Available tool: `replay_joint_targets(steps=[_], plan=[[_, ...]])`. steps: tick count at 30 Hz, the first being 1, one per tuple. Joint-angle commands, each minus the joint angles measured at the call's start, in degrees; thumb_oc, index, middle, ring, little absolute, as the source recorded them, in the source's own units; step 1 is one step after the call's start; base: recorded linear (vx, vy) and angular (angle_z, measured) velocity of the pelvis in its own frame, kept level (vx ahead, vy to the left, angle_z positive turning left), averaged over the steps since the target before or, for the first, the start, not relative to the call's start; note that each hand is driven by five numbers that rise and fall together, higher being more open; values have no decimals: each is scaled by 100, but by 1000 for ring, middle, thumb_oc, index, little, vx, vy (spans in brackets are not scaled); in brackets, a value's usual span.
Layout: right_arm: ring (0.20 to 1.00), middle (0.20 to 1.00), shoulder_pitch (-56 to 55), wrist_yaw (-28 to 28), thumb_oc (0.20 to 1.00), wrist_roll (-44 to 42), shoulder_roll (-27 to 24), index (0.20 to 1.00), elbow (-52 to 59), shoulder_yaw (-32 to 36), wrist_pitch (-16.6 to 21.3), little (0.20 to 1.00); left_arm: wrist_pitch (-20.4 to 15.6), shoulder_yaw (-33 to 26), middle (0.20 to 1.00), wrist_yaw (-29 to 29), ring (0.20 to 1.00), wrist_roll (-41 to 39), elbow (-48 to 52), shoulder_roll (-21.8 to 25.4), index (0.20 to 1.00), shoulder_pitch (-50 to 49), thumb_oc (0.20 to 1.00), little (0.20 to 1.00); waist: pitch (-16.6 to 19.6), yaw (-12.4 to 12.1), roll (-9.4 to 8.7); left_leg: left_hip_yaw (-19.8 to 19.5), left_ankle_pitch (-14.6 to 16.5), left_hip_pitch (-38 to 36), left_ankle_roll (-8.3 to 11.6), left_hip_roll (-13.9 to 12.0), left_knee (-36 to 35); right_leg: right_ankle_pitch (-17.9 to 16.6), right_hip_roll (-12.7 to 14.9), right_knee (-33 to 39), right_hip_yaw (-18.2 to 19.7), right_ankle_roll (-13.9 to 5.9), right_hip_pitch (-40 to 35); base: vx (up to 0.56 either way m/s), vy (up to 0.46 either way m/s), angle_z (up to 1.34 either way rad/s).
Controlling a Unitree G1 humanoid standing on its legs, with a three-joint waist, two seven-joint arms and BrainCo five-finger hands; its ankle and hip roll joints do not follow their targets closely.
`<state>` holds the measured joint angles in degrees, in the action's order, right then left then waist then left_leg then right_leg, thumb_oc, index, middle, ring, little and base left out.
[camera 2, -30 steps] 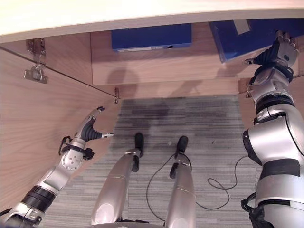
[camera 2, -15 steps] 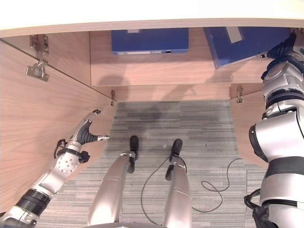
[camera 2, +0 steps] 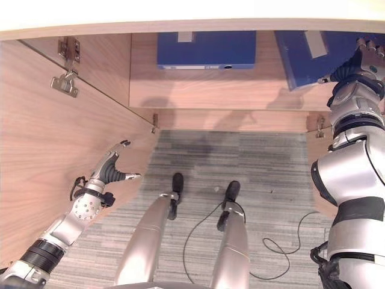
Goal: Put the empty folder in the office cabinet
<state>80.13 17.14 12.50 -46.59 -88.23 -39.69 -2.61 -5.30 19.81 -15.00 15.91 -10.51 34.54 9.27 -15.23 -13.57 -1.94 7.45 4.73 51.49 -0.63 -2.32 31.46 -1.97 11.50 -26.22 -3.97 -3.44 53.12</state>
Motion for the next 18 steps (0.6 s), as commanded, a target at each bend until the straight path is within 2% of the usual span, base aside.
replay_joint_targets(steps=[1, 3, 8, 11, 18], plan=[[1000, 1000, 126, -21, 1000, -72, -209, 1000, -186, -233, 6, 1000, -257, 19, 1000, 14, 1000, -240, 603, 44, 1000, -86, 1000, 1000, 2, -175, 233, -490, 722, 405, -145, 241, 301, 883, -22, -123, -390, 118, 71, -29, 41, 4], [1000, 1000, 255, -37, 1000, -151, -290, 1000, -190, -272, 2, 1000, -271, -50, 1000, 9, 1000, -298, 739, 26, 1000, 4, 1000, 1000, -30, -219, 289, -464, 776, 701, -183, 279, 511, 854, 24, -288, -346, 69, 396, -34, 50, -2], [1000, 1000, 218, 1, 1000, -290, -549, 1000, -200, -182, -16, 1000, -221, -203, 1000, -48, 1000, -343, 840, -43, 1000, 94, 1000, 1000, 40, -181, 358, -406, 1095, 1276, -238, 214, 1400, 1180, 67, -1195, -252, 170, 1048, 27, 8, 3], [1000, 1000, 63, -75, 1000, -387, -538, 1000, -302, -97, -36, 1000, -154, -264, 1000, -53, 1000, -359, 753, -107, 1000, 29, 1000, 1000, 162, -191, 281, -388, 1320, 1625, -330, 163, 1828, 1365, 68, -1682, -186, 258, 1477, 68, 34, 1], [1000, 1000, -93, -205, 1000, -455, -344, 1000, -396, 31, -80, 1000, -153, -296, 1000, 9, 1000, -412, 763, -63, 1000, -31, 1000, 1000, 260, -200, 184, -381, 1349, 1721, -338, 171, 1809, 1411, 83, -1727, -221, 289, 1582, 19, -12, -3]])
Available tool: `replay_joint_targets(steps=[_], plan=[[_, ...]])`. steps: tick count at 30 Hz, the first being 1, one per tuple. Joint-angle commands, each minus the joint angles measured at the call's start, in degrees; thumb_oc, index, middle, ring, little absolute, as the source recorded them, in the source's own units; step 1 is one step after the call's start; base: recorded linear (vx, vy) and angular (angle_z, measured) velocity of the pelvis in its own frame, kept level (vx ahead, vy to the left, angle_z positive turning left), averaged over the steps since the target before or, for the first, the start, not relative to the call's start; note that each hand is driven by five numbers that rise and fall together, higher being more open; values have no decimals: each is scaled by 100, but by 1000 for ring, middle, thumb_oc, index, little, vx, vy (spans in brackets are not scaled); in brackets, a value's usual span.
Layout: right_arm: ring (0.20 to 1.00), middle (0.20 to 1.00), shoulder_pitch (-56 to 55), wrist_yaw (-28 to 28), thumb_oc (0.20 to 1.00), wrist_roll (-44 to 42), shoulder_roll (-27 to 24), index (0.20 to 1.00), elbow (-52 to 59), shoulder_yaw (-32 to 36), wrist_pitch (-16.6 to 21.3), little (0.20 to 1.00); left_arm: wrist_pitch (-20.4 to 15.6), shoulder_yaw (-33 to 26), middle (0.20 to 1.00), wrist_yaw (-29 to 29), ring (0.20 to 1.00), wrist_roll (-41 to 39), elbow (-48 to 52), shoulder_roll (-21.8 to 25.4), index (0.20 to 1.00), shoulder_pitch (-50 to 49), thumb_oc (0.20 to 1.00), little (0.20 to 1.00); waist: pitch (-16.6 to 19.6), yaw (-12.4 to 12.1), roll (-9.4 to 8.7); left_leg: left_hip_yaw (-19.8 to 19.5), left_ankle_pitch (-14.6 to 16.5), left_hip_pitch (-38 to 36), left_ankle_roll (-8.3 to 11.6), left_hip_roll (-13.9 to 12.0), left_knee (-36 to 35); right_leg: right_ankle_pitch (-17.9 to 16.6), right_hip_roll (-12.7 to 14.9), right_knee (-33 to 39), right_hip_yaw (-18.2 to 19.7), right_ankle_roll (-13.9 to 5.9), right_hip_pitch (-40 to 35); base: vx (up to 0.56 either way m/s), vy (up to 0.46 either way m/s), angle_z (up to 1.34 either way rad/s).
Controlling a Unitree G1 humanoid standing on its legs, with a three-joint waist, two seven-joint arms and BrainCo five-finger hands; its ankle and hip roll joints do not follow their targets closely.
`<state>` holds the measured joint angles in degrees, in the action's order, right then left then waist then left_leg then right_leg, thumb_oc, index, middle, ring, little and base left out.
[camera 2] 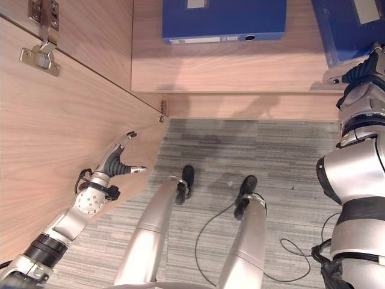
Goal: Put the empty folder in the office cabinet
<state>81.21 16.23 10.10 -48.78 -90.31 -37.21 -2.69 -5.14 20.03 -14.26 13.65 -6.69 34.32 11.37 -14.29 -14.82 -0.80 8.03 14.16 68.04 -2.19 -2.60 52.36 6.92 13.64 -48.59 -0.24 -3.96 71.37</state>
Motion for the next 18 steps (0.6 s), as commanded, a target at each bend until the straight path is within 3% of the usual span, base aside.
replay_joint_targets(steps=[1, 5, 13, 18], plan=[[1000, 1000, -218, -161, 1000, -236, -79, 1000, -194, -200, -66, 1000, -173, -318, 1000, -47, 1000, -194, 376, -30, 1000, -252, 1000, 1000, 175, -78, 67, -446, 405, 84, -184, 204, -278, 523, -126, 493, -603, 345, -225, 16, -53, -1], [1000, 1000, -97, -273, 1000, -435, -25, 1000, -136, -199, -13, 1000, -204, -362, 1000, -33, 1000, -237, 331, 28, 1000, -284, 1000, 1000, 224, -96, 35, -474, 383, 114, -153, 219, -321, 529, -117, 489, -616, 355, -166, 13, -37, 0], [1000, 1000, 1226, -282, 1000, -1566, -195, 1000, 315, -645, 278, 1000, -267, -447, 1000, -61, 1000, -430, 6, 163, 1000, -445, 1000, 1000, 377, -268, -109, -561, 319, 259, -121, 185, -341, 583, -81, 366, -637, 390, 28, 17, -63, 0], [1000, 1000, 1456, -679, 1000, -3451, -28, 1000, 486, -101, 254, 1000, -199, -354, 1000, -91, 1000, -382, -244, 195, 1000, -326, 1000, 1000, 442, -291, -159, -608, 317, 272, -104, 169, -333, 634, -84, 304, -668, 430, 62, 10, -33, 4]])
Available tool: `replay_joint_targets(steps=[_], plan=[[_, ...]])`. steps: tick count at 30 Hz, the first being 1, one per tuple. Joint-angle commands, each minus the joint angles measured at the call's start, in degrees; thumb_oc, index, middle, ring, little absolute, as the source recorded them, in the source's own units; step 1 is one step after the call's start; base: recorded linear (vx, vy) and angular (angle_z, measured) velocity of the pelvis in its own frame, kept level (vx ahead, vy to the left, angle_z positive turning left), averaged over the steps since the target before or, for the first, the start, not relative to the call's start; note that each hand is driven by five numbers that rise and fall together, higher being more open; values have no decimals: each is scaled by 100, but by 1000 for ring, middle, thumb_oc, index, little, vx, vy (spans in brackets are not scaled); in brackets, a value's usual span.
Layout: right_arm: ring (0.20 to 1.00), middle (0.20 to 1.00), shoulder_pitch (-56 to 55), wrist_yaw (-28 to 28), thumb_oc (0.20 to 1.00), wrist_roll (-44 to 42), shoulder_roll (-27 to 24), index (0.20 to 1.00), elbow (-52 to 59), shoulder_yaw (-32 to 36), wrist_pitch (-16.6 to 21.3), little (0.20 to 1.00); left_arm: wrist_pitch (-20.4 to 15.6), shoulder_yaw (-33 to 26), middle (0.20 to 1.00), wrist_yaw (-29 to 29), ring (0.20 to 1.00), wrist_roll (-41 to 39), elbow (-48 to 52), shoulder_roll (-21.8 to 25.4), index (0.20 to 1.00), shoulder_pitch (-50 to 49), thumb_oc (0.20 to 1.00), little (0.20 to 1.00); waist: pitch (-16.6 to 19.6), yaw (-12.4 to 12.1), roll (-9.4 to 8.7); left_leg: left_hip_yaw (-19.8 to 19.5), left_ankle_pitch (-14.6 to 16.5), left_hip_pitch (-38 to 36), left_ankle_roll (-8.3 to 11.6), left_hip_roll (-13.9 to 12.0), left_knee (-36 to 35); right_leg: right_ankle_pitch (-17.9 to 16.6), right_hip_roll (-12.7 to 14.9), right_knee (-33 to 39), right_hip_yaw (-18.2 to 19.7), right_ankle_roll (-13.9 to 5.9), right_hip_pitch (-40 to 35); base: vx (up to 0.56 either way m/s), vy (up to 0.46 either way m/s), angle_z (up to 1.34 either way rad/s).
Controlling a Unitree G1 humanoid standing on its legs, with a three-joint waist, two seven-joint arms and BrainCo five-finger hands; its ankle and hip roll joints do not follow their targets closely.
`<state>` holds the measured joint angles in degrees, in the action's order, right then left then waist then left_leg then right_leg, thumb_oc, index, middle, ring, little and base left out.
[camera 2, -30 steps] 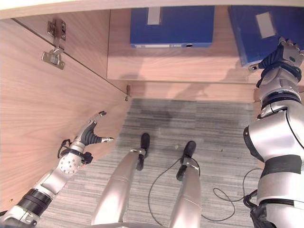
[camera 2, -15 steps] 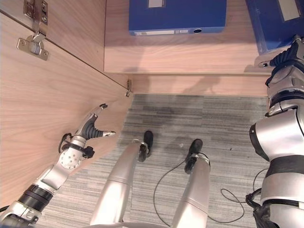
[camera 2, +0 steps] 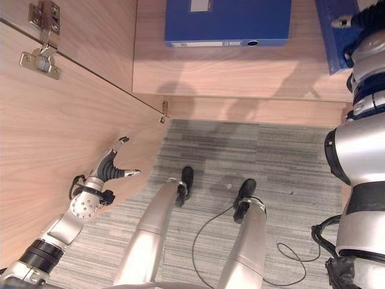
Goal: Put the empty folder in the office cabinet
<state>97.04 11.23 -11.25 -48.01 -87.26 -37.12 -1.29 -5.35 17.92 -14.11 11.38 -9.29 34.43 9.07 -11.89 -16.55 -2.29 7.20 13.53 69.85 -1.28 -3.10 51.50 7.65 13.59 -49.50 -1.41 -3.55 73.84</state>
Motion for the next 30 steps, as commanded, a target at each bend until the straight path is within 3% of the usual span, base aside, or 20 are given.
replay_joint_targets(steps=[1, 2, 6, 13, 15, 16, 17, 18, 19, 20, 21, 22, 24, 26, 30], plan=[[1000, 1000, -86, -210, 1000, -1667, -51, 1000, 201, 5, 119, 1000, -156, -88, 1000, -106, 1000, -134, -27, 182, 1000, -55, 1000, 1000, 218, -119, -22, -528, 378, 95, -189, 212, -259, 570, -74, 387, -563, 392, -178, 0, 0, 0], [1000, 1000, -2, -203, 1000, -2283, 61, 1000, 173, 236, 203, 1000, -125, 13, 1000, -146, 1000, -116, -135, 160, 1000, 18, 1000, 1000, 238, -131, -26, -540, 368, 111, -180, 204, -270, 580, -66, 388, -580, 395, -178, 0, 0, 0], [1000, 1000, 118, -216, 1000, -3195, 229, 1000, 209, 498, 409, 1000, -135, 188, 1000, -258, 1000, -120, -290, 101, 1000, 135, 1000, 1000, 268, -144, -42, -549, 353, 154, -150, 202, -286, 608, -41, 372, -615, 389, -137, 0, 0, 0], [1000, 1000, 32, -142, 1000, -3985, 280, 1000, 293, 738, 668, 1000, -195, 332, 1000, -461, 1000, -103, -444, 68, 1000, 158, 1000, 1000, 315, -170, -75, -545, 329, 146, -124, 199, -357, 627, -17, 389, -606, 370, -134, -2, 1, 1], [1000, 1000, 255, 186, 1000, -3178, 293, 1000, 31, 381, 655, 1000, -204, 421, 1000, -536, 1000, -141, -518, 117, 1000, 183, 1000, 1000, 328, -141, -113, -533, 323, 158, -138, 184, -361, 600, -4, 405, -607, 362, -132, -14, 22, 0], [1000, 1000, 467, 835, 1000, -2309, 241, 1000, -52, 129, 710, 1000, -182, 421, 1000, -708, 1000, -164, -467, 107, 1000, 206, 1000, 1000, 303, -76, -76, -527, 322, 186, -158, 178, -371, 572, -14, 431, -607, 351, -128, -23, 34, 0], [1000, 1000, 478, 891, 1000, -2255, 258, 1000, -36, 133, 699, 1000, -176, 418, 1000, -718, 1000, -162, -460, 95, 1000, 208, 1000, 1000, 296, -73, -62, -527, 320, 187, -159, 179, -372, 570, -13, 433, -608, 350, -128, -27, 59, 0], [1000, 1000, 421, 1869, 1000, -1277, 111, 1000, 197, 79, 737, 1000, -107, 296, 1000, -978, 1000, -112, -508, 27, 1000, 165, 1000, 1000, 279, 31, -22, -520, 332, 192, -182, 192, -379, 539, -30, 467, -604, 346, -137, -13, 40, 0], [1000, 1000, 383, 1950, 1000, -1205, 126, 1000, 256, 116, 711, 1000, -103, 298, 1000, -994, 1000, -102, -511, 14, 1000, 163, 1000, 1000, 279, 35, -14, -520, 328, 189, -185, 193, -384, 534, -29, 473, -606, 344, -142, -19, 74, -1], [1000, 1000, 5, 2853, 1000, -422, -37, 1000, 842, 307, 609, 1000, 12, 159, 1000, -1250, 1000, 8, -491, -85, 1000, 113, 1000, 1000, 262, 143, 47, -517, 346, 178, -205, 207, -397, 519, -56, 527, -616, 335, -174, -10, 38, -1], [1000, 1000, -94, 2933, 1000, -357, -34, 1000, 956, 385, 553, 1000, 22, 162, 1000, -1263, 1000, 27, -485, -86, 1000, 97, 1000, 1000, 269, 146, 46, -523, 346, 173, -207, 208, -398, 516, -55, 532, -623, 334, -185, -12, 65, -2], [1000, 1000, -585, 3569, 1000, 271, -232, 1000, 1780, 752, 281, 1000, 48, 21, 1000, -1444, 1000, 155, -476, -197, 1000, 31, 1000, 1000, 254, 253, 89, -528, 380, 165, -225, 215, -395, 501, -87, 593, -620, 322, -219, -9, 33, -5], [1000, 1000, -916, 3843, 1000, 526, -275, 1000, 2227, 1078, 131, 1000, 61, -15, 1000, -1486, 1000, 227, -472, -245, 1000, 23, 1000, 1000, 245, 301, 103, -532, 392, 160, -235, 213, -395, 494, -99, 628, -623, 317, -242, -8, 28, -7], [1000, 1000, -1825, 4505, 1000, 1056, -191, 1000, 3053, 2043, -227, 1000, 51, -120, 1000, -1571, 1000, 385, -488, -383, 1000, 56, 1000, 1000, 196, 421, 162, -545, 419, 129, -257, 226, -424, 461, -125, 723, -630, 293, -312, -8, 19, -5], [1000, 1000, -2688, 4717, 1000, 1604, 128, 1000, 3471, 2695, -564, 1000, 46, -133, 1000, -1587, 1000, 508, -534, -406, 1000, 113, 1000, 1000, 139, 512, 149, -543, 411, 58, -268, 250, -502, 391, -135, 852, -620, 268, -386, -13, 22, -4]])
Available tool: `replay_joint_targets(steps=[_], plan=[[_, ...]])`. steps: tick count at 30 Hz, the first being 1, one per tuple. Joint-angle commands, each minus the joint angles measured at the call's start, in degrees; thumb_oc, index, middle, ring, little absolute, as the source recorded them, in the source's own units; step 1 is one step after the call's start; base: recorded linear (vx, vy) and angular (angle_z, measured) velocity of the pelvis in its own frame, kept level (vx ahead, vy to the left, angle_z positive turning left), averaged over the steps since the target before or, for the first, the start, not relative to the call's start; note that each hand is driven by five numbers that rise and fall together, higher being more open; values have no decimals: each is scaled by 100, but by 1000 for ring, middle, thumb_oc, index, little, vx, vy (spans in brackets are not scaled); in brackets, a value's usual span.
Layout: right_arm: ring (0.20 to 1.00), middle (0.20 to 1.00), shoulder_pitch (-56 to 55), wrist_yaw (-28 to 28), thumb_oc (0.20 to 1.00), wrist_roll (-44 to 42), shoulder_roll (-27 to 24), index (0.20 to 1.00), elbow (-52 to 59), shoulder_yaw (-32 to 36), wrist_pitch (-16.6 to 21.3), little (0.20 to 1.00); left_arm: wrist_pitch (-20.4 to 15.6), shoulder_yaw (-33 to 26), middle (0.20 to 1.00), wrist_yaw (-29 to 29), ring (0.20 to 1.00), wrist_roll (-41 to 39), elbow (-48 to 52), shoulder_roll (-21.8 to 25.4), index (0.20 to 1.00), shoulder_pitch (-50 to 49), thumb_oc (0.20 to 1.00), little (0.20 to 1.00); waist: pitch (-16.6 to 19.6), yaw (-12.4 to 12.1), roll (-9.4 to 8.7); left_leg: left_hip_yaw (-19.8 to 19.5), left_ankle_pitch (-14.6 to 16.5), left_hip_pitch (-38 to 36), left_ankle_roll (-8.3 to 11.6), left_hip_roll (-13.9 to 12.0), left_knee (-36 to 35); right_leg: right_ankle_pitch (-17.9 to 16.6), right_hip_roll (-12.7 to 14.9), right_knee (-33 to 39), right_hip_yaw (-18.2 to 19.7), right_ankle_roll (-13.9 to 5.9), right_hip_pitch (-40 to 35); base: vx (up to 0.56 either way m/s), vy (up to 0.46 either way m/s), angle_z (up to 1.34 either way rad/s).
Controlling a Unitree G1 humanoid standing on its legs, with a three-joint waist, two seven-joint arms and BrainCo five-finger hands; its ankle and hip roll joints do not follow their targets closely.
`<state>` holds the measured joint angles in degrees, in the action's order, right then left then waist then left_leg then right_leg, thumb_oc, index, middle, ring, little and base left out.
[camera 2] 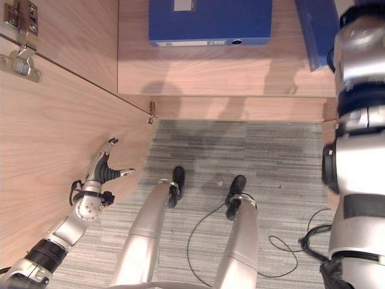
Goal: Put the empty folder in the office cabinet
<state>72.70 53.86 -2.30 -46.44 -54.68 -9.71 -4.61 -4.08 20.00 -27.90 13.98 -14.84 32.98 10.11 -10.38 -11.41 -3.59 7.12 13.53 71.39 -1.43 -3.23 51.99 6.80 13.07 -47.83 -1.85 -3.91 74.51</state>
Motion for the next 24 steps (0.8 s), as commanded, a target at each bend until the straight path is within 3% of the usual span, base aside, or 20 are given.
replay_joint_targets(steps=[1, 5, 13, 24], plan=[[1000, 1000, -565, 503, 1000, 811, 184, 1000, 213, 175, -319, 1000, -93, -397, 1000, -210, 1000, 289, 95, -271, 1000, 5, 1000, 1000, -57, 11, 302, -527, 408, -124, -263, 286, -576, 433, -95, 731, -565, 286, -473, -18, 29, -7], [1000, 1000, -888, 520, 1000, 885, 481, 1000, 4, 329, -392, 1000, -69, -462, 1000, -200, 1000, 354, 207, -229, 1000, -83, 1000, 1000, -67, 24, 297, -509, 407, -150, -276, 295, -588, 382, -111, 775, -553, 274, -506, -10, 20, -8], [1000, 1000, -1047, 119, 1000, 1206, 1001, 1000, -900, -191, -527, 1000, -44, -440, 1000, -318, 1000, 340, 41, -312, 1000, -37, 1000, 1000, -91, 58, 299, -461, 410, -163, -280, 279, -559, 299, -94, 846, -537, 263, -536, -2, 13, -1], [1000, 1000, -214, -387, 1000, 1406, 523, 1000, -1783, -1248, -393, 1000, -114, -447, 1000, -305, 1000, 291, 193, -199, 1000, -101, 1000, 1000, -62, -46, 260, -441, 395, -132, -246, 259, -540, 288, -47, 861, -540, 272, -533, 0, 0, 0]])
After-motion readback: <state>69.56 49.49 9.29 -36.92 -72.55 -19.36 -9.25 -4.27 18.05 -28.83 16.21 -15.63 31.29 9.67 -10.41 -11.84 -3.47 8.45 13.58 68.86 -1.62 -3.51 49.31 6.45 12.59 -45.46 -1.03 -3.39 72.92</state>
